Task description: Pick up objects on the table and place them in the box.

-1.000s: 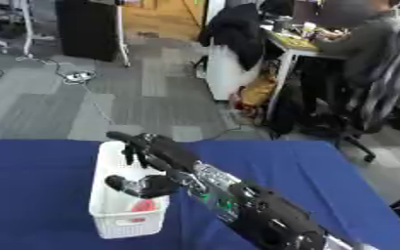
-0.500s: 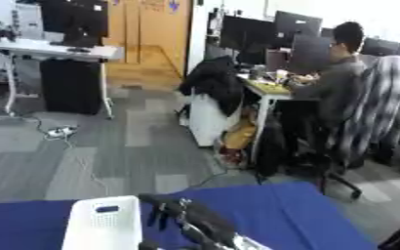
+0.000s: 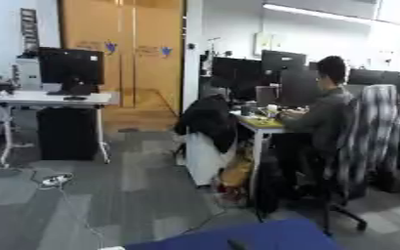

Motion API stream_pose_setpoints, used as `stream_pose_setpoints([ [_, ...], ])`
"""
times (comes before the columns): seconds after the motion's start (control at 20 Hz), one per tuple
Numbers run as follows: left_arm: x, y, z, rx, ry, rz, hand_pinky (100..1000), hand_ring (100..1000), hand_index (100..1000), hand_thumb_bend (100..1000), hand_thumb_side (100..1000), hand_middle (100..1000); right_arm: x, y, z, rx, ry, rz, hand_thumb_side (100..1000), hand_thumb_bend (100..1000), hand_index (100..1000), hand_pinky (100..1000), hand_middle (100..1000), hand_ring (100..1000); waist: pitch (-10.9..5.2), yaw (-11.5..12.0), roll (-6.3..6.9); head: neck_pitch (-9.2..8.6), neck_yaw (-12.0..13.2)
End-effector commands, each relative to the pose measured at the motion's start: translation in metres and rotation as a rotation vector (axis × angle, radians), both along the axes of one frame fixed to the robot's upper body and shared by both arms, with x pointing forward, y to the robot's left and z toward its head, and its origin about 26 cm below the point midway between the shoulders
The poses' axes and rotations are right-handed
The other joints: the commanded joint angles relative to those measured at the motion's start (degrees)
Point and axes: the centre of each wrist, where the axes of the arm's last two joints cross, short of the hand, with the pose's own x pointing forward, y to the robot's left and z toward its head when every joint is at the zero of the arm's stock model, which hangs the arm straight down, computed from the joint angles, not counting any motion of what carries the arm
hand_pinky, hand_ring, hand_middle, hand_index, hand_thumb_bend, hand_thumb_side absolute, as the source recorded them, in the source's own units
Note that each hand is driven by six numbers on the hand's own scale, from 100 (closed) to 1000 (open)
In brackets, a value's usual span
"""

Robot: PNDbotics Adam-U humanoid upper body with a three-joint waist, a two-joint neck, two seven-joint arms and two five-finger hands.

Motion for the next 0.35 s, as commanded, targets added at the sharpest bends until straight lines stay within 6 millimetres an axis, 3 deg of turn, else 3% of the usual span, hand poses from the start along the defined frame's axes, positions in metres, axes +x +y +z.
stream_pose_setpoints([
  [0.05,0.001,0.016,0.003,0.040,-0.024,0.044,472,495,708,160,986,647,0.002,-0.002,0.013,0.043,-0.132,0.047,1000,265,1000,183,587,501,-0.97,-0.43,0.12,-0.03,-0.17],
  [0.2,0.003,0.014,-0.002,0.086,-0.016,0.017,391,406,598,161,922,543,0.005,-0.005,0.019,-0.004,-0.231,0.103,1000,392,1000,222,626,533,-1.39,-0.72,0.25,0.45,-1.74],
  [0.25,0.003,0.012,-0.003,0.104,-0.015,-0.002,391,406,598,146,955,543,0.005,-0.005,0.020,-0.036,-0.247,0.116,1000,344,1000,222,626,533,-1.49,-0.72,0.27,0.57,-2.04],
  [0.3,0.003,0.009,-0.004,0.122,-0.018,-0.027,355,361,538,121,932,499,0.004,-0.006,0.019,-0.067,-0.252,0.125,1000,296,1000,215,637,539,-1.60,-0.69,0.27,0.70,-2.41],
  [0.35,0.003,0.006,-0.004,0.140,-0.018,-0.057,350,358,534,119,928,496,0.004,-0.005,0.018,-0.091,-0.248,0.133,1000,294,1000,214,639,540,-1.70,-0.62,0.27,0.74,-2.80],
])
